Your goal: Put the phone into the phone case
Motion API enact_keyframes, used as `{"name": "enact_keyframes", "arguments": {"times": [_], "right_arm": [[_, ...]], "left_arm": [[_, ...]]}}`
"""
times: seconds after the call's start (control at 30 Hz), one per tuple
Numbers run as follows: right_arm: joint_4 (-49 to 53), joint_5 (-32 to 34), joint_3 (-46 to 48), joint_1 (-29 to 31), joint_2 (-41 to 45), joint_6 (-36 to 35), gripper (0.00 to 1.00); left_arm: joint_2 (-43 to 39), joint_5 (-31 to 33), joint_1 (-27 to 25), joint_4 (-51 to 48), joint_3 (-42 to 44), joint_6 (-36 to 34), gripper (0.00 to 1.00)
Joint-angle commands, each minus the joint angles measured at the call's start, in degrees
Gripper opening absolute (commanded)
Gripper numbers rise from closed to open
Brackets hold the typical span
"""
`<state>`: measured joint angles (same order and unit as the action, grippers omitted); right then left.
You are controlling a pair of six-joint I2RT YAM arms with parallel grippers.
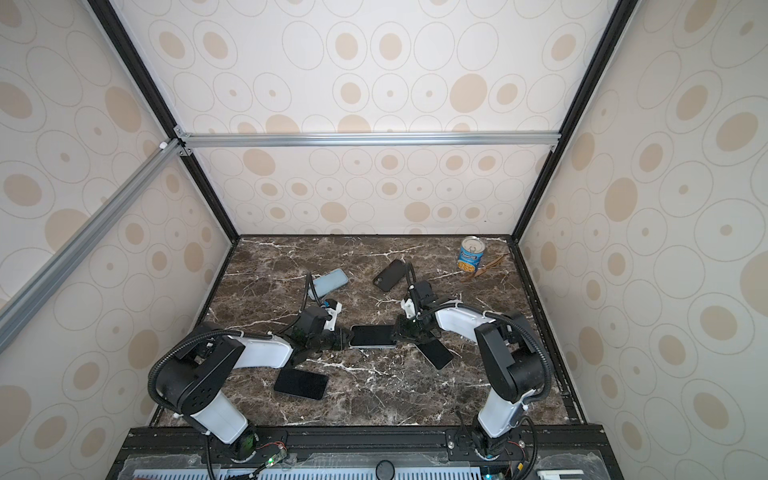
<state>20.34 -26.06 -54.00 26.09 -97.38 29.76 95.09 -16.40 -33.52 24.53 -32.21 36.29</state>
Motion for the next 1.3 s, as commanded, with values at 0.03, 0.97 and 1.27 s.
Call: {"name": "enact_keyframes", "arguments": {"times": [0.03,0.97,1.27], "right_arm": [[0.2,-0.6,1.2,0.1,-0.9,-0.1,0.3],[6.3,5.3,-0.5,5.4,-12.5,-4.1,0.12],[11.9,14.2,-2.9,9.5,-16.8,-5.9,0.13]], "left_arm": [[1.5,-0.5,-1.1,-9.7,1.8,-1.0,0.17],[2.7,-4.9,-1.1,-4.2,6.0,1.6,0.19],[3.3,-5.0,-1.2,-3.8,5.8,1.6,0.19]]}}
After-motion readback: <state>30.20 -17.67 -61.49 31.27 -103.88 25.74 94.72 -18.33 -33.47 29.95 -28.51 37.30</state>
